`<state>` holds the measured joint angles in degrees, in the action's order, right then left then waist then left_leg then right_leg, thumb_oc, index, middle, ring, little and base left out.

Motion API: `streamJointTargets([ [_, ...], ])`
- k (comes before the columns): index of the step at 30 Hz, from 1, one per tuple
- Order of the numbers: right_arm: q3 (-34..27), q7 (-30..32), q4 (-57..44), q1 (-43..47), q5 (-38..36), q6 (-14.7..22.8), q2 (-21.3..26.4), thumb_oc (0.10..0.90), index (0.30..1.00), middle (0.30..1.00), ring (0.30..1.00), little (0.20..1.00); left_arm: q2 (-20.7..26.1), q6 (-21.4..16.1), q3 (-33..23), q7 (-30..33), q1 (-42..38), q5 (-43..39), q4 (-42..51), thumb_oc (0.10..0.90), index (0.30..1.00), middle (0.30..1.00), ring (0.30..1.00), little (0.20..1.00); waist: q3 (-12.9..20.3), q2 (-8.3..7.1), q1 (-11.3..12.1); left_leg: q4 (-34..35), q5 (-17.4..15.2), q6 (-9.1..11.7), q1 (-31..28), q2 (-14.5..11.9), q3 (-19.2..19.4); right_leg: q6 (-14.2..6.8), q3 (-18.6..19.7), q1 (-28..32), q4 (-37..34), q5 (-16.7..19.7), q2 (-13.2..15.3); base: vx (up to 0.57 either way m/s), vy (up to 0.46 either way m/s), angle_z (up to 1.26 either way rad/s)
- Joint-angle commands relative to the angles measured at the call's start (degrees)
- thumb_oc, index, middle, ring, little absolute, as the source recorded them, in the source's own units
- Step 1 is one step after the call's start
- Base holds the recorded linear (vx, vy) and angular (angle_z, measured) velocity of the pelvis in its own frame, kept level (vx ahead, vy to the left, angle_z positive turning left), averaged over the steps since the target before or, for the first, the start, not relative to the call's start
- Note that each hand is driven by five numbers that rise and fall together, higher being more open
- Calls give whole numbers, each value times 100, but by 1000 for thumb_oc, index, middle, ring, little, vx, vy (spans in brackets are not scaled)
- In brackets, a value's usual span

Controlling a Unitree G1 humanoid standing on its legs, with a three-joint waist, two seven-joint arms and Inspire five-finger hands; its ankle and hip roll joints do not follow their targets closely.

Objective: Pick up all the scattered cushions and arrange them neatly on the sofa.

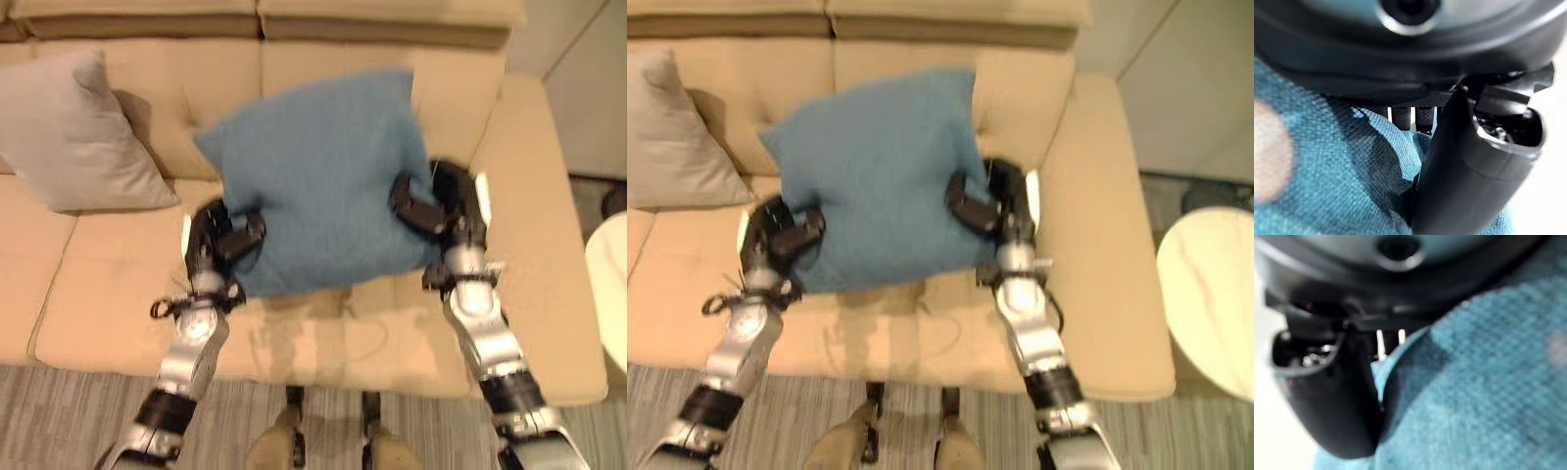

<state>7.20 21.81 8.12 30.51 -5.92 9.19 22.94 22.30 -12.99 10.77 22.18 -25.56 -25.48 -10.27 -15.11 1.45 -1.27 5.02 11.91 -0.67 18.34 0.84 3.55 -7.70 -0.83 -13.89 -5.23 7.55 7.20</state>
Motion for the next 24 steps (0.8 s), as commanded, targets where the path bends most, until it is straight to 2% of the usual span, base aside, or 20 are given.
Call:
streamJointTargets([
  [1, 663, 499, -1093, 1275, 1175, 1312, -199, 400, 300, 300, 300, 300, 34, -1541, 725, 280, -1670, 1245, 1098, 400, 300, 300, 300, 300, 728, -200, 31, -220, -1117, 303, -215, -115, 38, -264, -195, -412, 403, -272, 143, -101, 16, -19],
  [2, 696, 869, -896, 1723, 1552, 1268, -78, 400, 300, 300, 300, 300, 57, -1584, 753, 655, -2113, 1542, 902, 400, 300, 300, 300, 300, 747, -172, 33, -92, -955, 349, 5, -106, 38, -289, -190, -650, 277, -137, 151, -73, 13, -14],
  [3, 697, 873, -891, 1729, 1554, 1270, -77, 400, 300, 300, 300, 300, 55, -1586, 754, 659, -2119, 1545, 898, 400, 300, 300, 300, 300, 751, -171, 32, -91, -953, 349, 14, -106, 37, -289, -191, -659, 277, -135, 151, -99, 2, -12],
  [5, 763, 1437, -463, 2291, 2057, 1144, 112, 400, 300, 300, 300, 300, 93, -1500, 816, 1220, -2646, 2028, 472, 400, 300, 300, 300, 300, 722, -155, 51, -28, -811, 436, 272, -104, -11, -336, -257, -889, 92, 6, 135, -55, -14, -3],
  [8, 919, 1804, 48, 2775, 2335, 1036, 333, 400, 300, 300, 300, 300, 135, -1455, 935, 1548, -3096, 2240, 12, 400, 300, 300, 300, 300, 745, -155, 51, -2, -744, 485, 529, -115, -30, -359, -268, -1154, 38, 70, 106, -38, -40, -1],
  [9, 1320, 2041, 1042, 3491, 2321, 765, 589, 400, 300, 300, 300, 300, 147, -1457, 1162, 1526, -3720, 1855, -910, 400, 300, 300, 300, 300, 813, -196, 57, -2, -684, 548, 899, -160, -60, -381, -277, -1521, 23, 108, 84, -57, -94, 2],
  [12, 1800, 2067, 2270, 4281, 1850, 559, 750, 400, 300, 300, 300, 300, 199, -1372, 1557, 1320, -4564, 1154, -2318, 400, 300, 300, 300, 300, 821, -216, 52, -2, -573, 595, 1294, -186, -118, -400, -306, -1908, 23, 173, 58, -44, -73, 0],
  [13, 1811, 2071, 2304, 4323, 1839, 575, 754, 400, 300, 300, 300, 300, 202, -1393, 1559, 1302, -4608, 1131, -2358, 400, 300, 300, 300, 300, 817, -213, 51, -2, -569, 595, 1313, -186, -119, -400, -306, -1927, 23, 176, 58, -21, -30, 1],
  [14, 1930, 1996, 2688, 4534, 1613, 534, 783, 400, 300, 300, 300, 300, 220, -1342, 1721, 1144, -4869, 895, -2823, 522, 484, 484, 484, 484, 818, -215, 52, -2, -535, 604, 1408, -194, -146, -395, -303, -2025, 23, 197, 52, 0, 0, 0],
  [15, 2040, 1923, 2984, 4732, 1392, 481, 770, 522, 484, 484, 484, 484, 288, -1316, 1844, 1040, -5126, 709, -3156, 800, 900, 900, 900, 900, 807, -210, 50, -2, -517, 613, 1506, -187, -174, -395, -302, -2124, 23, 210, 42, -17, -33, 2],
  [16, 2111, 1843, 3322, 4890, 1093, 502, 738, 582, 573, 573, 573, 573, 301, -1251, 1977, 924, -5406, 541, -3591, 800, 900, 900, 900, 900, 804, -209, 51, -2, -482, 624, 1600, -190, -194, -393, -309, -2219, 23, 228, 34, -22, -38, -2],
  [17, 2242, 1731, 3672, 5073, 855, 500, 799, 750, 825, 825, 825, 825, 361, -1152, 2148, 766, -5680, 426, -4010, 800, 900, 900, 900, 900, 804, -200, 43, -2, -456, 627, 1699, -191, -225, -393, -321, -2308, 23, 242, 22, -14, -35, -15],
  [18, 2420, 1490, 3919, 5228, 553, 496, 800, 800, 900, 900, 900, 900, 403, -1110, 2205, 644, -5886, 281, -4339, 800, 900, 900, 900, 900, 793, -199, 45, -2, -433, 637, 1765, -188, -256, -397, -314, -2378, 23, 268, 17, -12, -49, -25],
  [21, 2867, 1019, 4129, 5469, 241, 346, 969, 800, 900, 900, 900, 900, 524, -1151, 2167, 430, -6015, -163, -4433, 800, 900, 900, 900, 900, 788, -204, 46, -2, -387, 653, 1922, -178, -314, -411, -326, -2534, 23, 295, 5, 4, -32, 22],
  [24, 2974, 815, 3885, 5269, 224, 316, 1084, 800, 900, 900, 900, 900, 609, -1131, 2061, 305, -5629, -287, -4121, 800, 900, 900, 900, 900, 854, -226, 39, -2, -363, 677, 2019, -162, -337, -404, -346, -2655, 23, 298, -21, 15, -32, 28],
])
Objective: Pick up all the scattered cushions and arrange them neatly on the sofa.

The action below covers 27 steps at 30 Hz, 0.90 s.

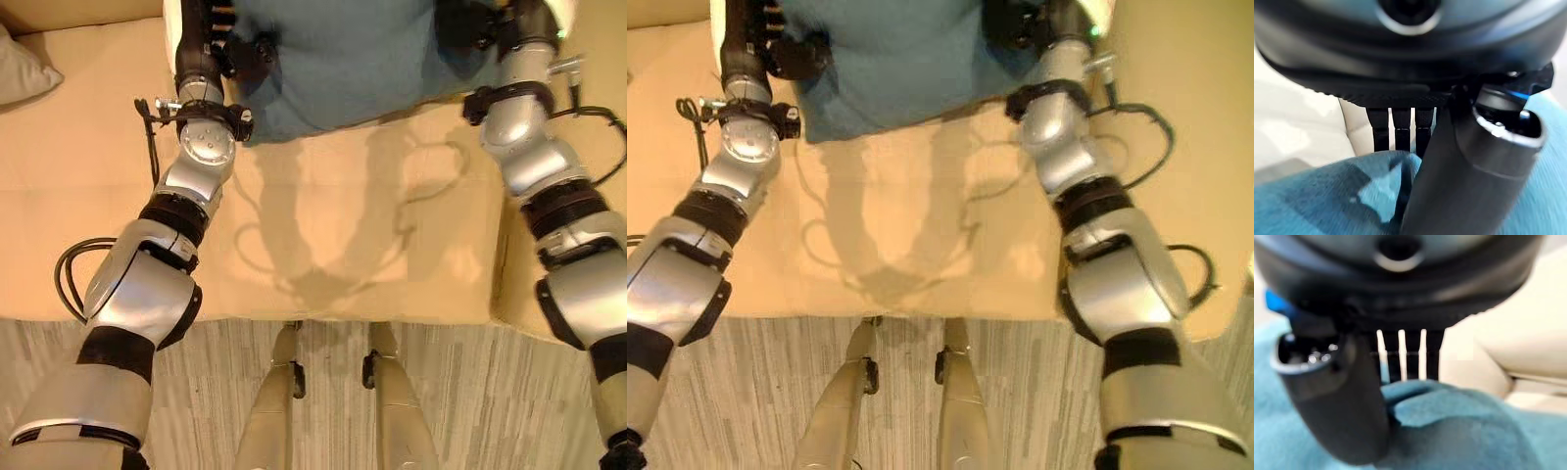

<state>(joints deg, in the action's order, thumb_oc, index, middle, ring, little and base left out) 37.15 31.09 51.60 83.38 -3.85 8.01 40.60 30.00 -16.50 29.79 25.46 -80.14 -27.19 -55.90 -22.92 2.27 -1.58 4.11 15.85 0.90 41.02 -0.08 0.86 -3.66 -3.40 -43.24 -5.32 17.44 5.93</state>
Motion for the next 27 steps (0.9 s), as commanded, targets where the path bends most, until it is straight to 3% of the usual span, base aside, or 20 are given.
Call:
streamJointTargets([
  [1, -43, -126, -524, -88, 18, 433, -669, 800, 900, 900, 900, 900, -122, -780, 124, -23, -77, -109, 498, 800, 900, 900, 900, 900, 1649, -315, 71, 89, -751, 527, -227, -75, -75, -809, -95, 262, 32, -695, 102, 10, -21, 3],
  [10, -366, -242, -786, -793, 133, 438, -528, 800, 900, 900, 900, 900, 138, -743, -219, -41, 796, 76, 882, 800, 900, 900, 900, 900, 1773, -362, 61, 89, -737, 567, -149, -53, -99, -801, -136, 188, 32, -694, 116, -5, -16, 0],
  [16, -893, -323, -949, -1357, -83, 507, -244, 800, 900, 900, 900, 900, 501, -714, -536, -120, 1422, 136, 1107, 800, 900, 900, 900, 900, 1860, -386, 43, 89, -754, 586, -175, -56, -109, -798, -168, 220, 32, -706, 149, 4, 1, 2],
  [23, -1511, -342, -1252, -1992, -308, 623, 133, 800, 900, 900, 900, 900, 768, -820, -1101, -207, 2257, -24, 1630, 800, 900, 900, 900, 900, 1899, -406, 78, 89, -787, 609, -259, -61, -124, -790, -229, 323, 32, -747, 183, 0, 0, 0],
  [27, -1808, -514, -1372, -2495, -541, 710, 258, 800, 900, 900, 900, 900, 783, -950, -1655, -361, 3206, -198, 2258, 800, 900, 900, 900, 900, 1872, -428, 179, 89, -804, 617, -330, -73, -110, -771, -263, 402, 32, -771, 199, 7, -17, 3],
])
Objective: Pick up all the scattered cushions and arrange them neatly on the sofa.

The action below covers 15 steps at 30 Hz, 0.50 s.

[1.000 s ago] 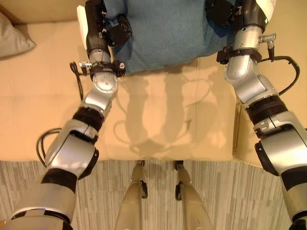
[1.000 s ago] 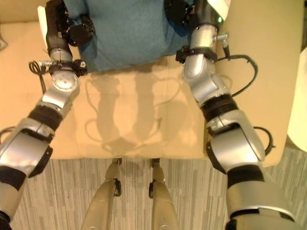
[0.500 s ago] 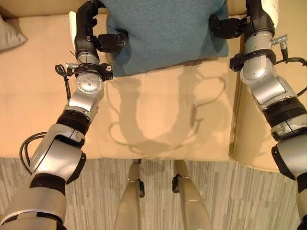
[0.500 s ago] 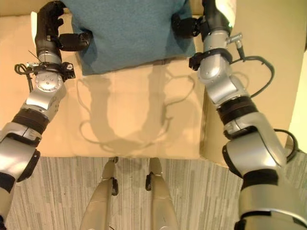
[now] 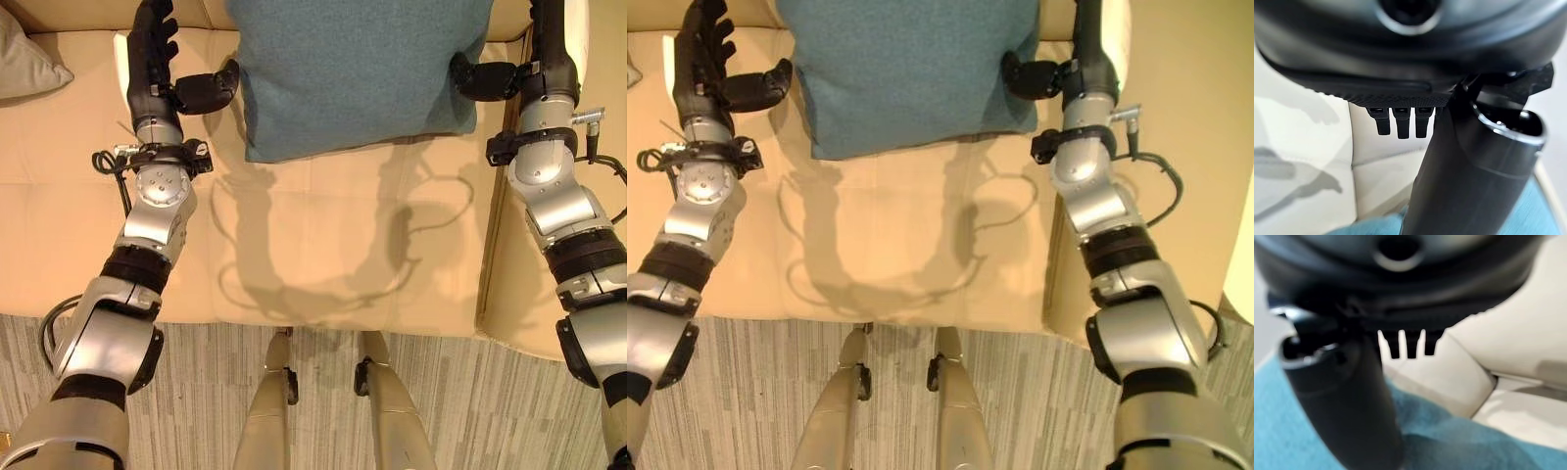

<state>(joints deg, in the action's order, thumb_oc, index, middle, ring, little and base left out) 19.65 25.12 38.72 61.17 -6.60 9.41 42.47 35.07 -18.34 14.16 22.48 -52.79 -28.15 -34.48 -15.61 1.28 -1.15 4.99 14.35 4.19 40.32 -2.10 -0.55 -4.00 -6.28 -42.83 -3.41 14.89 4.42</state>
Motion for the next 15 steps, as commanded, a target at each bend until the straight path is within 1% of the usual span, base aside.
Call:
streamJointTargets([
  [1, -87, 14, -107, -372, -345, 582, 89, 800, 900, 900, 900, 900, 272, -777, -185, -87, 687, -106, 246, 800, 900, 900, 900, 900, 1130, -332, 158, 1, -656, 288, -271, 133, 30, -730, 22, 373, -159, -521, 348, 8, -26, 5],
  [2, -83, 12, -111, -380, -346, 581, 88, 800, 900, 900, 900, 900, 271, -771, -193, -84, 707, -101, 262, 800, 900, 900, 900, 900, 1136, -330, 155, 1, -657, 288, -272, 132, 30, -730, 22, 374, -159, -522, 348, 3, -33, 4],
  [3, -189, -156, -153, -664, -483, 585, 59, 800, 900, 900, 900, 900, 150, -798, -496, -213, 1338, -190, 539, 800, 900, 900, 900, 900, 1083, -330, 241, 1, -658, 285, -311, 128, 23, -715, 2, 413, -159, -533, 362, 1, -23, 3],
  [4, -186, -157, -156, -669, -483, 585, 58, 800, 900, 900, 900, 900, 149, -795, -503, -213, 1354, -188, 550, 800, 900, 900, 900, 900, 1088, -328, 238, 1, -659, 286, -312, 127, 23, -715, 2, 414, -159, -534, 361, 0, 0, 0],
  [6, -235, -308, -177, -880, -536, 596, -19, 800, 900, 900, 900, 900, 0, -807, -668, -333, 1858, -239, 700, 800, 900, 900, 900, 900, 1053, -325, 312, 1, -657, 286, -334, 140, 10, -703, -22, 441, -159, -543, 373, 5, -13, -2],
  [7, -232, -308, -180, -885, -535, 595, -21, 800, 900, 900, 900, 900, -1, -803, -674, -331, 1872, -235, 712, 800, 900, 900, 900, 900, 1059, -323, 308, 1, -657, 286, -334, 140, 8, -703, -24, 442, -159, -543, 373, 0, 0, 0],
  [8, -271, -386, -179, -1012, -527, 618, -89, 800, 900, 900, 900, 900, -59, -792, -723, -445, 2147, -189, 761, 800, 900, 900, 900, 900, 1033, -309, 360, 1, -644, 287, -338, 140, -1, -695, -38, 457, -159, -552, 380, 0, 0, 0],
  [15, -269, -486, -16, -1047, -568, 638, -212, 800, 900, 900, 900, 900, -168, -810, -817, -678, 2580, -260, 852, 800, 900, 900, 900, 900, 952, -280, 512, 1, -617, 296, -307, 158, -25, -684, -80, 424, -159, -553, 407, -2, -7, 4],
])
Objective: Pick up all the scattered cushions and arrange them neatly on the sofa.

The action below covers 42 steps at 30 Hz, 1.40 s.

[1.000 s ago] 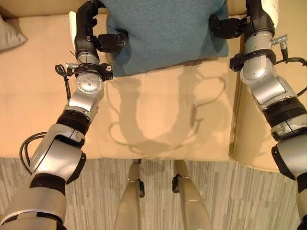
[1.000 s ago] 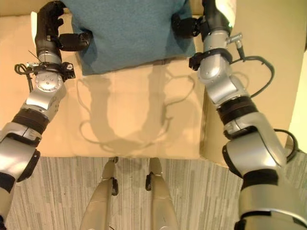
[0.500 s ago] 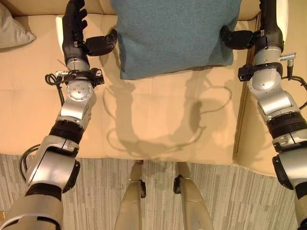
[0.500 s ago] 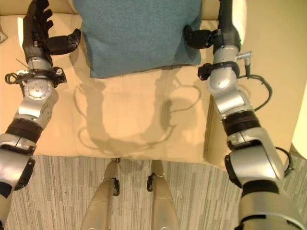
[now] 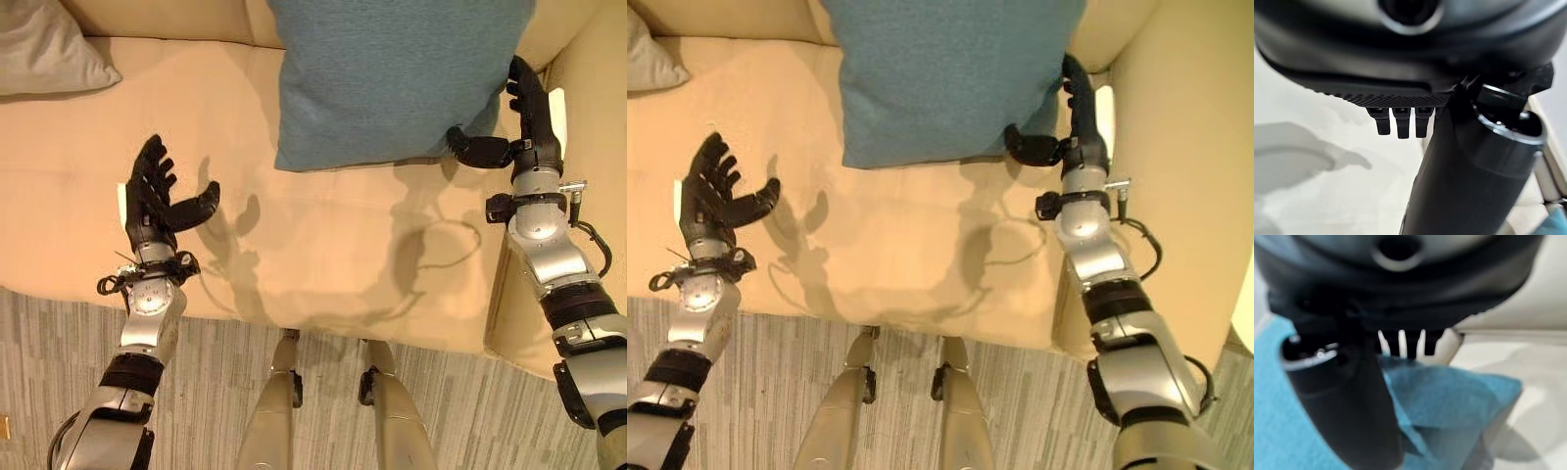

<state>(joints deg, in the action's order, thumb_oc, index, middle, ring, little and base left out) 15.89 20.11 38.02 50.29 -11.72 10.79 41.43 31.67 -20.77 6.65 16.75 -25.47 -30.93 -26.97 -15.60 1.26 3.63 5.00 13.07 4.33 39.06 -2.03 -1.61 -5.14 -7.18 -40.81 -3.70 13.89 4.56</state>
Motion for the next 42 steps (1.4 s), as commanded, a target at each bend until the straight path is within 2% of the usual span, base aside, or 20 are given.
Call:
streamJointTargets([
  [1, 97, 1, 105, 51, -87, 501, -113, 668, 702, 702, 702, 702, 149, -577, -90, -145, -102, -39, 104, 800, 900, 900, 900, 900, 931, -271, 72, 0, -478, 283, -163, 155, 81, -571, 0, 207, -130, -454, 401, -15, -18, 9],
  [3, 84, -17, 191, 104, -200, 524, -130, 442, 364, 364, 364, 364, 78, -626, -171, -224, -9, -218, 118, 800, 900, 900, 900, 900, 885, -257, 160, 0, -466, 288, -115, 178, 57, -574, -19, 153, -130, -454, 416, -12, -20, 6],
  [4, 87, -17, 193, 106, -202, 525, -129, 400, 300, 300, 300, 300, 78, -626, -173, -226, -8, -219, 118, 800, 900, 900, 900, 900, 886, -256, 158, 0, -466, 288, -114, 177, 57, -574, -19, 152, -130, -454, 416, 0, 0, 0],
  [6, 71, -40, 233, 148, -286, 538, -147, 400, 300, 300, 300, 300, 7, -662, -281, -310, 126, -355, 162, 800, 900, 900, 900, 900, 842, -238, 265, 0, -443, 290, -62, 205, 28, -578, -32, 104, -130, -457, 428, 0, 0, 0],
  [12, -83, -5, -56, 48, -256, 576, -235, 400, 300, 300, 300, 300, -155, -673, -456, -398, 477, -456, 194, 800, 900, 900, 900, 900, 840, -214, 390, 0, -431, 290, -25, 226, -3, -571, -60, 66, -130, -465, 452, 0, 0, 0],
  [17, -256, 53, -282, -71, -239, 622, -448, 400, 300, 300, 300, 300, -284, -639, -488, -468, 666, -422, 176, 800, 900, 900, 900, 900, 879, -220, 422, 0, -449, 283, -27, 247, -39, -565, -87, 74, -130, -488, 466, 13, 4, 4],
  [21, -428, 166, -540, -123, -181, 669, -841, 400, 300, 300, 300, 300, -459, -591, -466, -478, 812, -345, 203, 800, 900, 900, 900, 900, 870, -214, 467, 0, -471, 274, -68, 268, -61, -568, -96, 144, -130, -505, 489, 11, 14, 6],
  [29, -398, 268, -713, -46, 54, 637, -1362, 400, 300, 300, 300, 300, -644, -542, -362, -425, 863, -185, 326, 800, 900, 900, 900, 900, 836, -170, 527, 0, -505, 260, -175, 302, -100, -554, -135, 276, -130, -525, 529, 0, 0, 0],
  [39, -452, 419, -741, -144, 304, 553, -1560, 400, 300, 300, 300, 300, -831, -503, -338, -381, 982, -142, 351, 800, 900, 900, 900, 900, 792, -128, 559, 0, -520, 255, -217, 323, -110, -550, -186, 332, -130, -523, 558, 1, 5, 1],
  [40, -428, 425, -720, -151, 383, 530, -1545, 584, 575, 575, 575, 575, -836, -502, -341, -387, 983, -140, 356, 800, 900, 900, 900, 900, 792, -124, 563, 0, -521, 254, -224, 328, -114, -550, -190, 350, -130, -523, 565, 0, 0, 0],
  [41, -427, 426, -719, -151, 384, 530, -1545, 584, 575, 575, 575, 575, -837, -502, -341, -387, 984, -140, 356, 800, 900, 900, 900, 900, 791, -123, 562, 0, -521, 254, -226, 328, -115, -550, -191, 352, -130, -524, 565, 0, 0, 0],
  [42, -414, 429, -714, -163, 451, 499, -1517, 800, 900, 900, 900, 900, -840, -500, -353, -390, 990, -138, 362, 800, 900, 900, 900, 900, 789, -117, 562, 0, -522, 255, -231, 332, -117, -550, -202, 362, -130, -526, 570, 0, 0, 0],
])
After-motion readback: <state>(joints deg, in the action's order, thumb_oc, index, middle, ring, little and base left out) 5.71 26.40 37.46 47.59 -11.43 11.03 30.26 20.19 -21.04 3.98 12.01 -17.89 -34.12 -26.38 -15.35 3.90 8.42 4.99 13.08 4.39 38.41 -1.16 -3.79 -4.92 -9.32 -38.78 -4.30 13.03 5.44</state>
